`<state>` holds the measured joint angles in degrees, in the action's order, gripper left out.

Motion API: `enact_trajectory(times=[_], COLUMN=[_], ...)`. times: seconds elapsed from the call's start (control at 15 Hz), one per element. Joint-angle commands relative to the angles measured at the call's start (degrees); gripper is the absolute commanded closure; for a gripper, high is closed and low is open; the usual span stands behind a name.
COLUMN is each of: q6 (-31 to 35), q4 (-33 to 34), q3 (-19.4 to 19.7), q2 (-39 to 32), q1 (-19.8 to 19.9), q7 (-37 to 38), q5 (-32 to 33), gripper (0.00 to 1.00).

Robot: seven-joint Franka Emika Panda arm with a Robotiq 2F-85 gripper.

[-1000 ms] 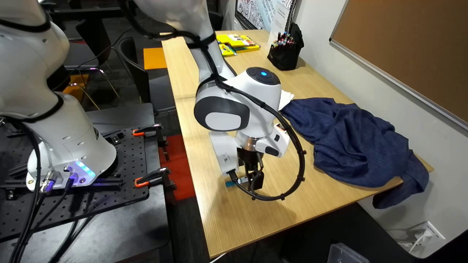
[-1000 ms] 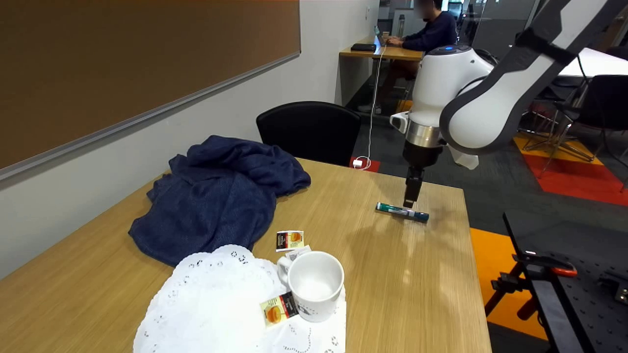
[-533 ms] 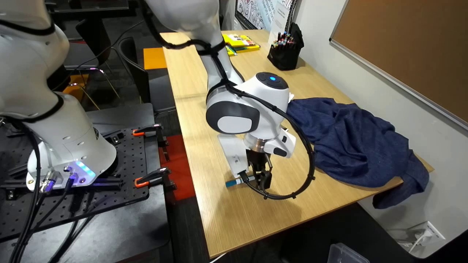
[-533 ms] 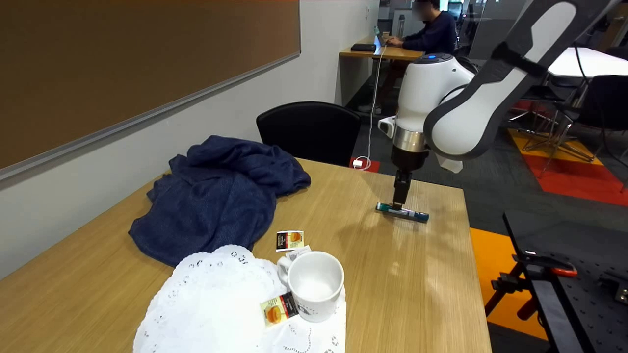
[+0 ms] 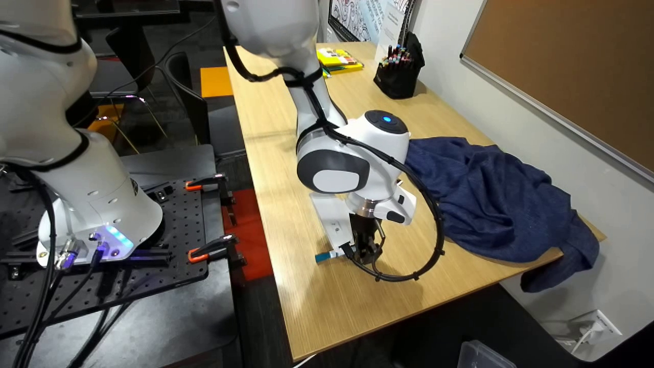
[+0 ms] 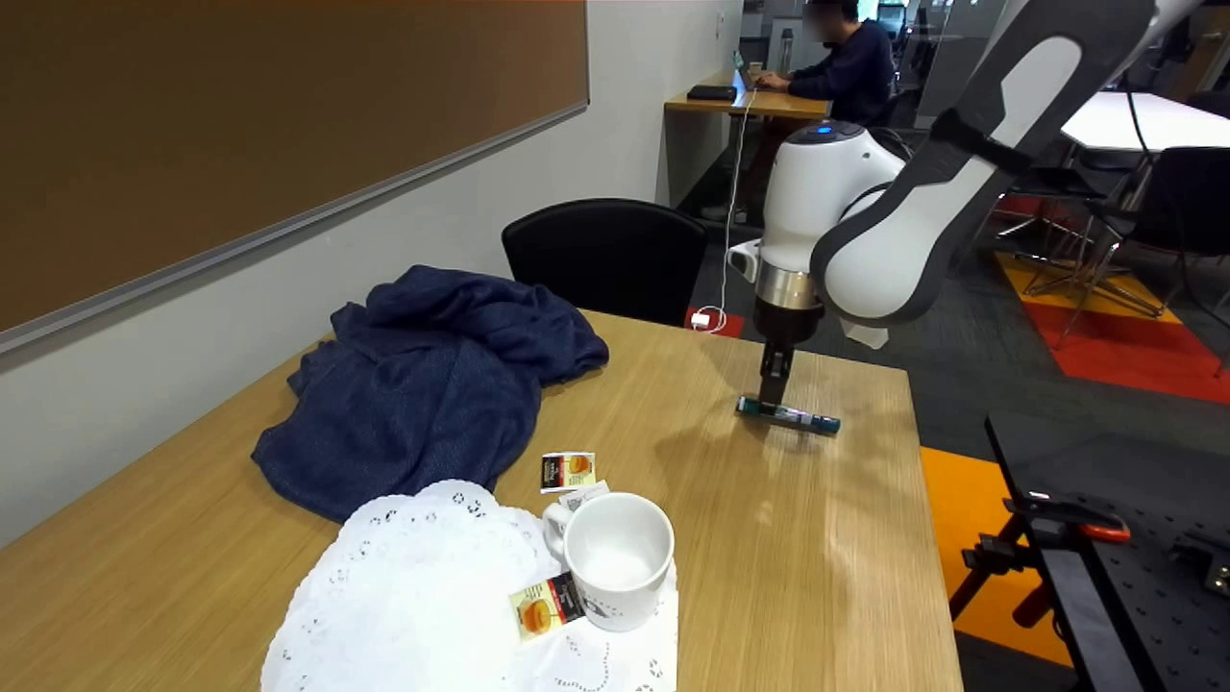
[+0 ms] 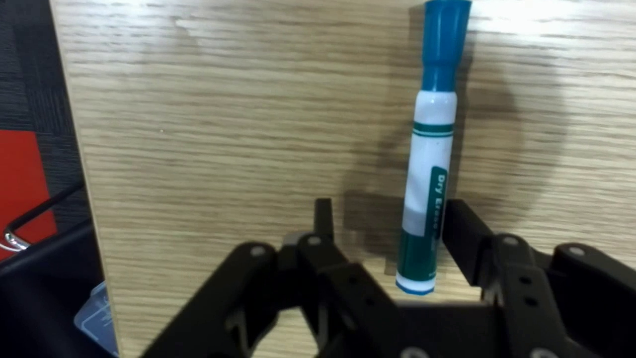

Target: Put the marker in the mug

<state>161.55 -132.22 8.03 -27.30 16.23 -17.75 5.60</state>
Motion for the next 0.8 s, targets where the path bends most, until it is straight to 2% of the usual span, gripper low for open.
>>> enact_trajectory(times=[0.0,0.07,0.27,0.47,0.73], q6=[-0.7,-0.7,-0.9,-1.1,-3.4], q4=[1.7,1.9,2.4,1.8,-1.9], q3=[-0.2,-0.1,0.2,0.7,1.6], q2=[-1.2,-1.5,-2.0,-0.8,6.3], q1=[0.2,0.1,-0.4,-1.2,-3.6], q7=[-0.2,-0.1,0.3,1.2,5.5], q5=[0.8,0.9,1.3,1.7,1.1], gripper=[0.63,0.77,0.99,0.95,0.95])
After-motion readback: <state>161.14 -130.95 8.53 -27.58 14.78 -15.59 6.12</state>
